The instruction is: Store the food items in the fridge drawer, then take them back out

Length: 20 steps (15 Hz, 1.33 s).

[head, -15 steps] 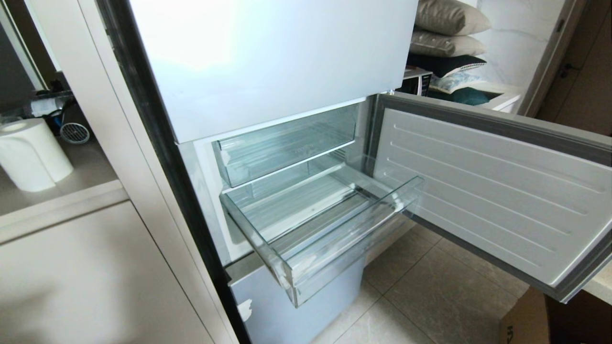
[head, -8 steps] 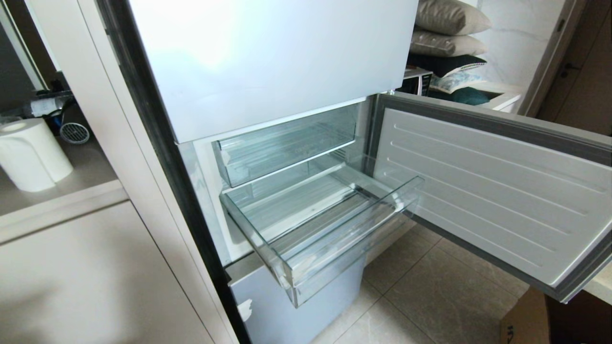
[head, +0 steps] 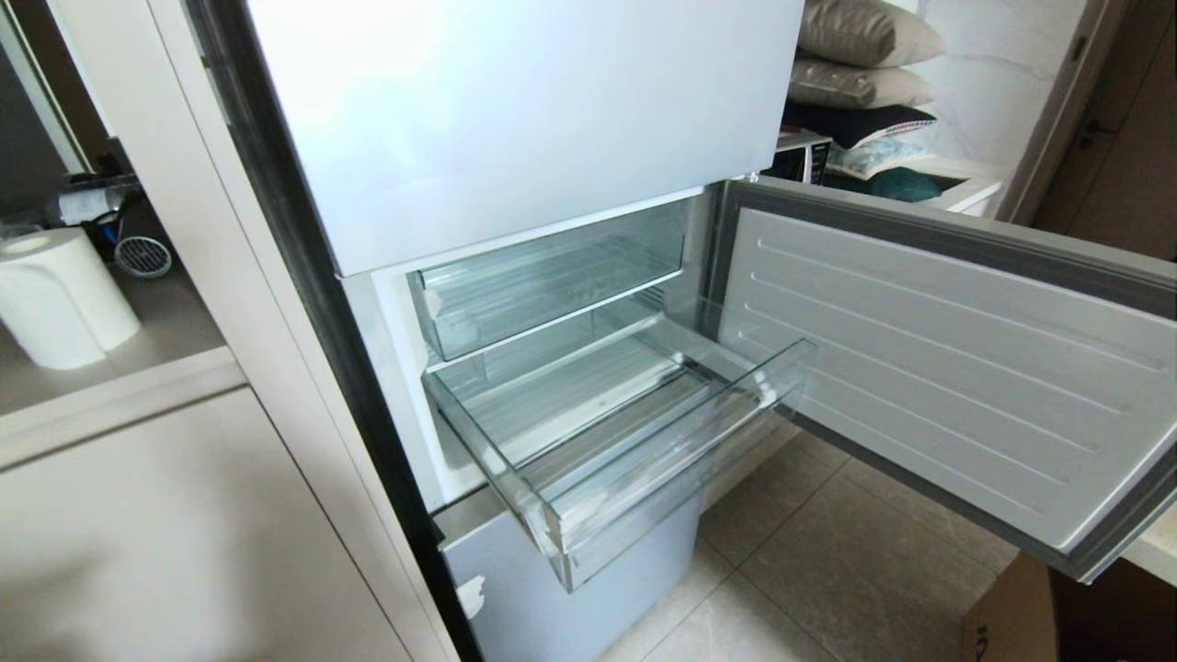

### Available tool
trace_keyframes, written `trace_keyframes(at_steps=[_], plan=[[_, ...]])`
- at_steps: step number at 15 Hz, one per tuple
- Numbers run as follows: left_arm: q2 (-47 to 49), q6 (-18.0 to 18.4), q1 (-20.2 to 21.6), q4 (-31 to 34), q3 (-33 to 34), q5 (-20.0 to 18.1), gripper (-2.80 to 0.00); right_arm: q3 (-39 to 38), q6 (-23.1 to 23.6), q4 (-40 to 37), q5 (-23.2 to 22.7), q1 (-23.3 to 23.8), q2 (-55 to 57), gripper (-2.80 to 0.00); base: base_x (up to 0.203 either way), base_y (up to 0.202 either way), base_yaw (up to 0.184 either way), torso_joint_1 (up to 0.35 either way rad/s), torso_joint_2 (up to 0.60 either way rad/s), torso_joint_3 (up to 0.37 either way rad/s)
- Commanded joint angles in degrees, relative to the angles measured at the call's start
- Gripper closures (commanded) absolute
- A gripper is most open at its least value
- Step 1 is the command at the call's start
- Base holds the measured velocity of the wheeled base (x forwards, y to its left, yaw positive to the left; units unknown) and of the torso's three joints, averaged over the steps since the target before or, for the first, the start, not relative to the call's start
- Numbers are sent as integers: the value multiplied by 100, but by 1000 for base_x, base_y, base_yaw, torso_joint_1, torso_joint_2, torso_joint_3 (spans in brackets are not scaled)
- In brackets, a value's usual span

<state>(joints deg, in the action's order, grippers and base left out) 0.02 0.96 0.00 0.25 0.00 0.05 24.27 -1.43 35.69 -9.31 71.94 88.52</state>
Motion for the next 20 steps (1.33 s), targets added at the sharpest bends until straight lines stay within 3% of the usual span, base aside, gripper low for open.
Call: trace_keyframes(at_steps=[1,3,11,20], plan=[[-2,0,0,1,0,4,0,474,107,32,-22,35,843,-280,0,0,0,0,0,0],[-2,0,0,1,0,4,0,689,309,56,-29,39,1162,-280,0,0,0,0,0,0],[-2,0,0,1,0,4,0,1227,343,964,-107,41,2360,-280,0,0,0,0,0,0],[-2,0,0,1,0,4,0,1603,435,1001,-113,204,2671,-280,0,0,0,0,0,0]])
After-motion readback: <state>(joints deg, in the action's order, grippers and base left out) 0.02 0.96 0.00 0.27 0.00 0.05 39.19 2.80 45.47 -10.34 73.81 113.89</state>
